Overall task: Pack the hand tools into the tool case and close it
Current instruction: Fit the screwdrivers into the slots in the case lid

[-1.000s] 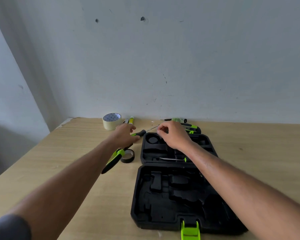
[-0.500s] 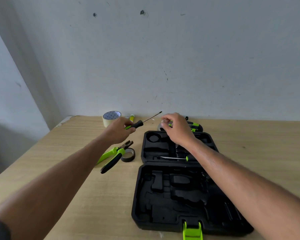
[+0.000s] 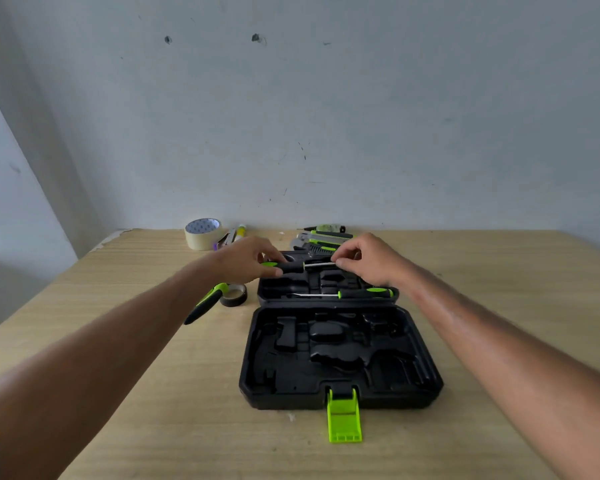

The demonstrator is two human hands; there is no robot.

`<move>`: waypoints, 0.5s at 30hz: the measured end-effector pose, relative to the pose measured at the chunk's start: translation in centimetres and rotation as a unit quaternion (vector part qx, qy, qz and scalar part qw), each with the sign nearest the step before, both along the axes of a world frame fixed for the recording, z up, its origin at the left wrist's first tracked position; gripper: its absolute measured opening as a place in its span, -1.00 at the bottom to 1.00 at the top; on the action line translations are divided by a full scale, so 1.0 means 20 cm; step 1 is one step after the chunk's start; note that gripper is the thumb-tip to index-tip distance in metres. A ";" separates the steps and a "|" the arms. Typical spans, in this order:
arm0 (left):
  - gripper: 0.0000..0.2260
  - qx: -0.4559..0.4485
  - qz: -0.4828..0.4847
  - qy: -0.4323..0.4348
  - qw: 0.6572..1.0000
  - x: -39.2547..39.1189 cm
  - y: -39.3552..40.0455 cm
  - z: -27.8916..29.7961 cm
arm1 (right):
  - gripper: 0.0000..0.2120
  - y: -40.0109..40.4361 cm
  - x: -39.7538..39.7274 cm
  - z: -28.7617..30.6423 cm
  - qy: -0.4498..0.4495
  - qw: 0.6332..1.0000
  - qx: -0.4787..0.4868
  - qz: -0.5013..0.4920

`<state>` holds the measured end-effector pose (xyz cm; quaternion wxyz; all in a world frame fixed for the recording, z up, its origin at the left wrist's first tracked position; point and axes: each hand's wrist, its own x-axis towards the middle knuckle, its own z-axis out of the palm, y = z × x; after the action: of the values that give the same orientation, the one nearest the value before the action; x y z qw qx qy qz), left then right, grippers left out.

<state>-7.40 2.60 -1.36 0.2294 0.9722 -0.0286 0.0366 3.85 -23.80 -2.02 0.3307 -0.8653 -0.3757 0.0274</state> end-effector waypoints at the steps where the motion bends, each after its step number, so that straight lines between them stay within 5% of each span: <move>1: -0.77 -0.007 0.001 0.007 1.000 0.00 -0.01 -0.01 | -0.91 -0.02 -0.01 -0.01 0.003 1.000 -0.012 0.001; 8: -0.77 -0.038 0.025 -0.003 0.999 -0.04 -0.06 -0.03 | -0.91 -0.07 -0.08 -0.06 0.001 0.997 -0.075 0.004; 15: -0.73 0.026 0.012 0.011 1.000 -0.05 -0.11 -0.06 | -0.88 -0.08 -0.09 -0.08 -0.012 0.997 -0.075 -0.020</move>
<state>-8.34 0.46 -2.52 0.2037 0.9785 -0.0153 0.0276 2.12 -25.47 -3.61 0.2607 -0.8952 -0.3593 0.0387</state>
